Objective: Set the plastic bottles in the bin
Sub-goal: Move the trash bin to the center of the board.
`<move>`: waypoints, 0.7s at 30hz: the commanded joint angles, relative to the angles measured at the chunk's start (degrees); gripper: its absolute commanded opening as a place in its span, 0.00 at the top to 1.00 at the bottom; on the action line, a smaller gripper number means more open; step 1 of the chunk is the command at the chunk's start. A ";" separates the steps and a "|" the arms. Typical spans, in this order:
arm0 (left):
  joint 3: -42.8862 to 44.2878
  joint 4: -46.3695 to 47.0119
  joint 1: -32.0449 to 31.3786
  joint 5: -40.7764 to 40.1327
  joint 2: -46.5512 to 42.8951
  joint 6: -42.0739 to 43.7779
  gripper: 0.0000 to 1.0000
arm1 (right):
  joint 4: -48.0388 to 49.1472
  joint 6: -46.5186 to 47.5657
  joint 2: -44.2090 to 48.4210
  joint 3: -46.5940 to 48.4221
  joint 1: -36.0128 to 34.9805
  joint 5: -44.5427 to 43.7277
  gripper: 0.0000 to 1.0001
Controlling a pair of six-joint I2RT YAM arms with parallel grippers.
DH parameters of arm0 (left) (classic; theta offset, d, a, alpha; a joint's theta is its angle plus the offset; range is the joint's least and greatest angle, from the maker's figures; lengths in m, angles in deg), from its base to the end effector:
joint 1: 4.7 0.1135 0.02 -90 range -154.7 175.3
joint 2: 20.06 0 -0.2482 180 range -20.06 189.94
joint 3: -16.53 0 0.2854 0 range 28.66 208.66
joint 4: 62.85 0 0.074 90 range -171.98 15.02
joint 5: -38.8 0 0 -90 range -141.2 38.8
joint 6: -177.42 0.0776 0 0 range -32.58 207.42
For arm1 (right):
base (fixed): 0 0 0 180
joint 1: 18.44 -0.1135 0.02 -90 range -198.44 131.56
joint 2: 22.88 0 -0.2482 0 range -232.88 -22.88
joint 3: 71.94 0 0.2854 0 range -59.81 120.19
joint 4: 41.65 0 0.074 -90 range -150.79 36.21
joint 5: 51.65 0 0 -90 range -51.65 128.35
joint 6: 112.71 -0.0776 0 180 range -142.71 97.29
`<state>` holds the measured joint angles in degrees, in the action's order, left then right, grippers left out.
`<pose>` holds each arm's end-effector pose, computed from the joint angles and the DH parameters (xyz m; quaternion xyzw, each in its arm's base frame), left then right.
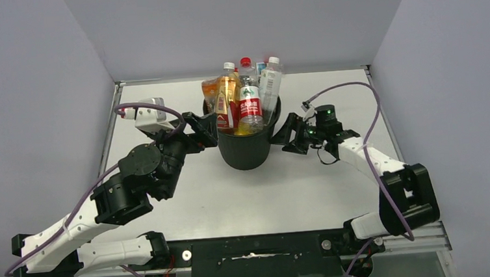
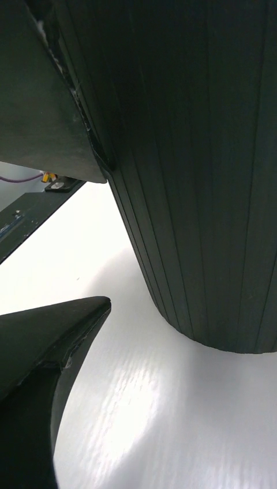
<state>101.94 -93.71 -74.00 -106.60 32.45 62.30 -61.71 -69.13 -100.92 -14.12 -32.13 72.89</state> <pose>0.1398 -0.1894 0.4697 -0.0787 0.6955 -0.2483 0.6697 0.3215 0.1236 0.1685 0.1244 0.8665 0.4342 0.2126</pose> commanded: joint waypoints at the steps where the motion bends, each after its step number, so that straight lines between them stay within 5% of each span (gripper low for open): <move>1: 3.37 0.10 0.11 0.59 -1.27 0.23 0.13 | 11.77 -2.96 -6.43 5.83 -2.82 -0.95 0.26; 21: 3.98 0.24 0.35 -1.64 -1.02 4.03 0.13 | 15.57 -2.65 -39.80 35.90 -10.72 3.41 0.21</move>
<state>103.19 -94.58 -73.93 -107.19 31.38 64.79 -49.80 -71.62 -137.99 15.15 -42.20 74.47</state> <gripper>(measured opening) 0.871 0.781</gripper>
